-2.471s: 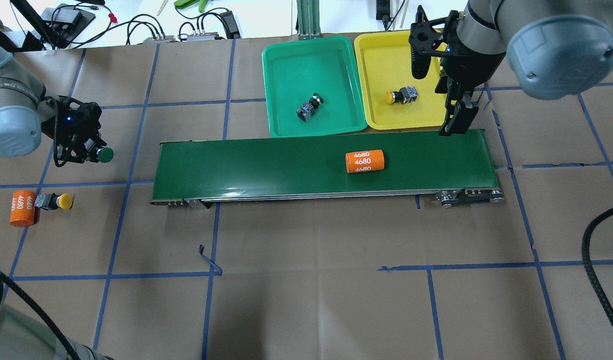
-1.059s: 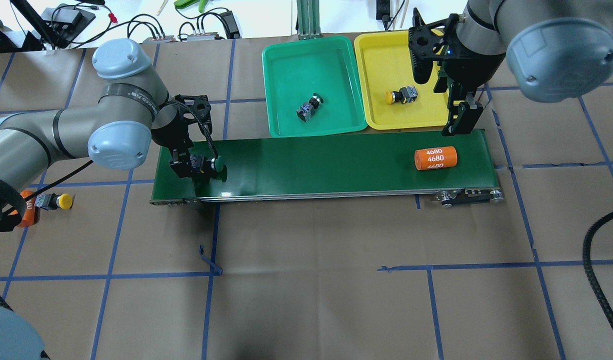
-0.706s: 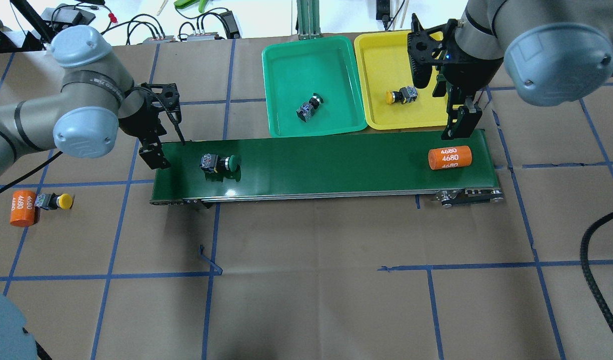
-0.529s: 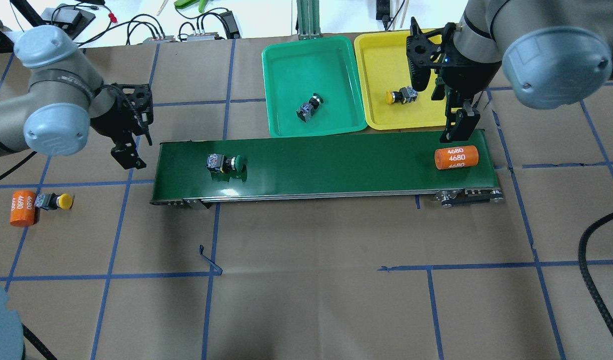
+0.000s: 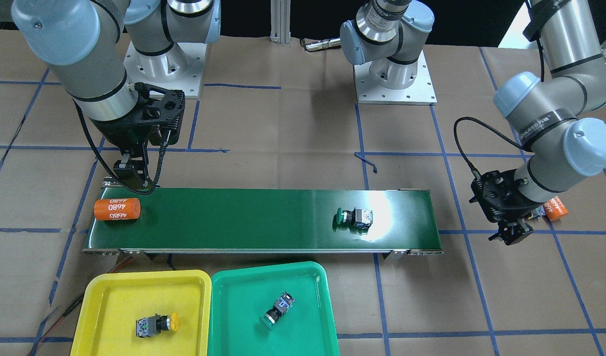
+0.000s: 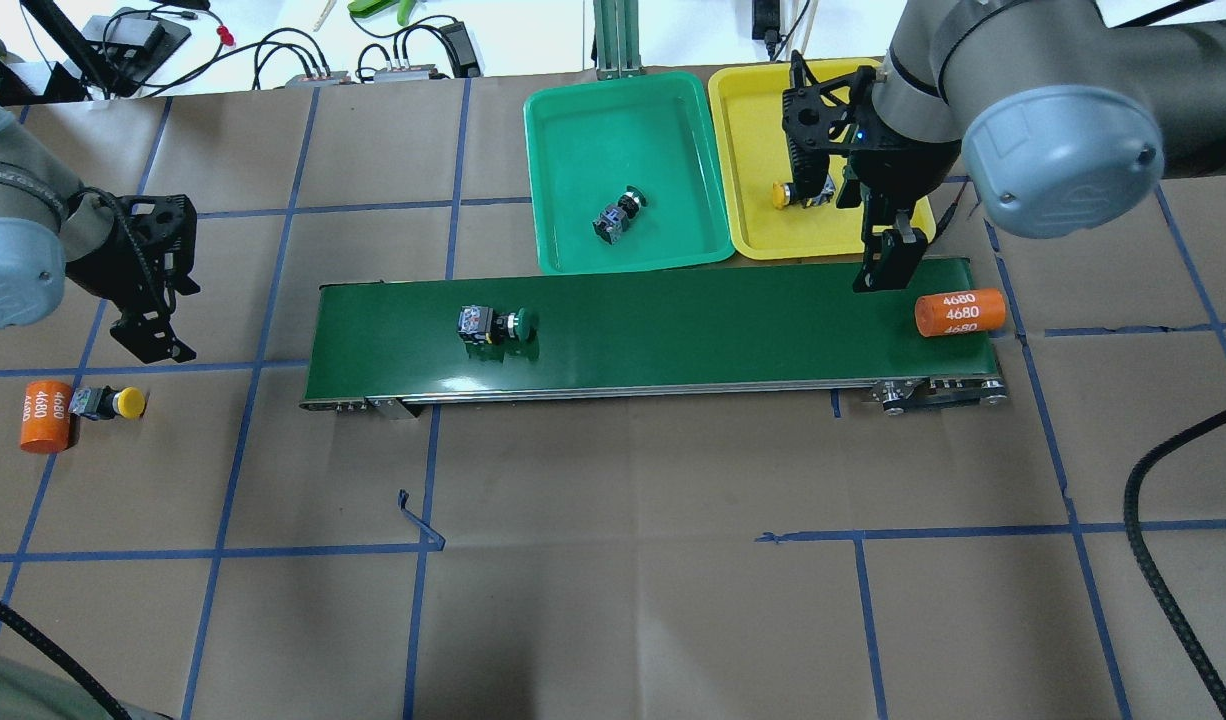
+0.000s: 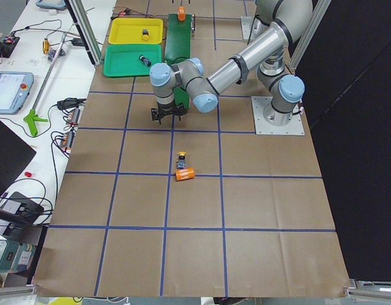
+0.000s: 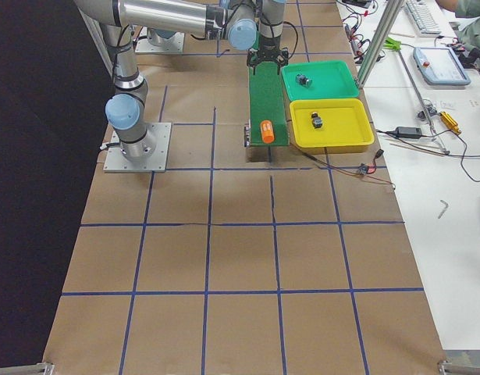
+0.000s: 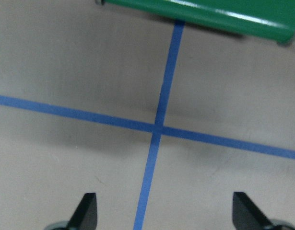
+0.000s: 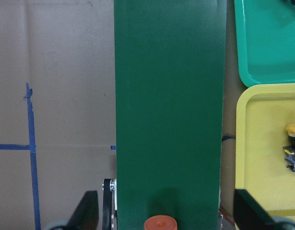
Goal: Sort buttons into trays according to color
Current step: 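Grasp belt's green button with right while left reaches for yellow button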
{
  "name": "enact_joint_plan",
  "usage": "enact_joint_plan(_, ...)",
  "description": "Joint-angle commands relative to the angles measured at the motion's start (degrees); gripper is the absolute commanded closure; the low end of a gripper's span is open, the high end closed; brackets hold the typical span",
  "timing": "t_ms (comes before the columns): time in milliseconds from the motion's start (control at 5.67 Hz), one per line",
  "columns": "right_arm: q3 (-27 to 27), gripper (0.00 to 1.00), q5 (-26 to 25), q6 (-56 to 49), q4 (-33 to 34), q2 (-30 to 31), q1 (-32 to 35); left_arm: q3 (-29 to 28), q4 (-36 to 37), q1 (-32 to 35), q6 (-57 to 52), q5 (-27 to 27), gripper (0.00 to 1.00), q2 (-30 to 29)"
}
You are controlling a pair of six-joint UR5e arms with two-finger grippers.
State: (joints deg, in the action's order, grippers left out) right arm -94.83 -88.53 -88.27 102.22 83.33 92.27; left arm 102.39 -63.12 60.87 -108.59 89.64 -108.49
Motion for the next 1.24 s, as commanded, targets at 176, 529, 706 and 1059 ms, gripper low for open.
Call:
enact_joint_plan(176,-0.4,0.00,0.3,0.3,0.7,-1.4,0.3,-0.8,1.2,-8.0,-15.6,0.0,0.01,-5.4)
enact_joint_plan(529,-0.3,0.00,0.4,4.7,10.0,-7.6,5.7,-1.1,1.0,-10.4,-19.1,0.3,0.01,-5.8)
enact_joint_plan(706,-0.2,0.00,0.4,9.3,14.7,-11.0,7.9,-0.3,4.0,-10.9,-22.9,2.4,0.02,-6.7)
enact_joint_plan(1059,-0.3,0.00,0.3,10.7,16.4,-12.7,9.7,0.8,5.9,-11.9,-23.3,3.6,0.02,-7.5)
